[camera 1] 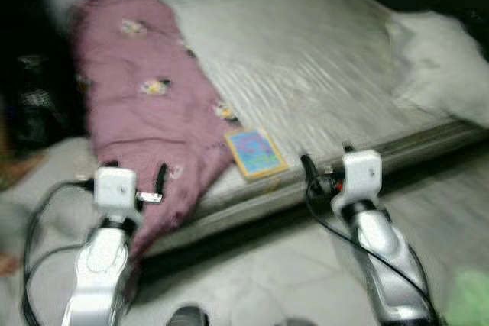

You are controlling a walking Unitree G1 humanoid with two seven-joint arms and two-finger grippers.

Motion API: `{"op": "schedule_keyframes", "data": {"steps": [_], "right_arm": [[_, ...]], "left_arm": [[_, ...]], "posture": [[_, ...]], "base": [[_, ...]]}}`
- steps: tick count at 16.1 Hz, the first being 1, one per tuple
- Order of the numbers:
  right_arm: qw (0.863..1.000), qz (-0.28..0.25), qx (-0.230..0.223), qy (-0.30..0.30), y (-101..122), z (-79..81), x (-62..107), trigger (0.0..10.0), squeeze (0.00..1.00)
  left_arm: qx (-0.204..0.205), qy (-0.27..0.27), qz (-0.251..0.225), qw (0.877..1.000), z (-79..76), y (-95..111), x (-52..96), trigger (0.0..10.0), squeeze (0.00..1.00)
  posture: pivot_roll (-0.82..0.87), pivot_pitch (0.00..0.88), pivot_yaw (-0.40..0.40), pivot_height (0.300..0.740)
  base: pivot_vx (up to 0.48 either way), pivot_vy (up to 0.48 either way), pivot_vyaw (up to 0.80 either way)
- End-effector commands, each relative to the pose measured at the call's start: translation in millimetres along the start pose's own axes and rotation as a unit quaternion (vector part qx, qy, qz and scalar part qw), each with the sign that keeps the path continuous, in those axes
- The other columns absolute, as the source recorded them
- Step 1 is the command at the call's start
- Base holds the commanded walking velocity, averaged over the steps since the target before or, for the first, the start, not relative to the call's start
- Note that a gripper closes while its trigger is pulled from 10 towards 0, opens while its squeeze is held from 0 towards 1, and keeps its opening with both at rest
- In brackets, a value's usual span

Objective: Clean up the room

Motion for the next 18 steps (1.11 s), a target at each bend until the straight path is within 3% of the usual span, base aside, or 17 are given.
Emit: {"op": "schedule_keyframes", "data": {"steps": [1,12,18], "right_arm": [[1.000,-0.010,-0.003,0.001,4.7,0.8,-1.9,10.0,0.00],[1.000,-0.013,-0.004,0.011,4.4,5.9,-4.4,10.0,0.00],[1.000,-0.012,-0.007,0.013,3.7,6.1,-5.6,10.0,0.00]], "left_arm": [[-0.008,-0.001,0.000,1.000,2.8,-0.2,1.3,10.0,0.00],[-0.005,-0.013,-0.006,1.000,1.3,3.1,-2.8,10.0,0.00],[0.007,-0.029,-0.018,0.999,-3.0,6.1,-3.0,10.0,0.00]], "posture": [[-0.03,0.062,-0.034,0.740],[-0.03,0.060,-0.030,0.740],[-0.03,0.062,-0.030,0.740]], "base": [[0.000,0.000,0.80],[0.000,0.000,0.79],[0.142,0.000,0.00]]}}
Point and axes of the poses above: a point about 5 cm out from each wrist's last joint towards the gripper, its own x axis pointing back from the gripper into the wrist, its own y axis along the axis of the wrist's last joint, z = x × y, the point moved 3 cm from there along -x, pointing out of the wrist towards the gripper, and after that the axes turned 9 degrees about -x, right-handed, at the moved point
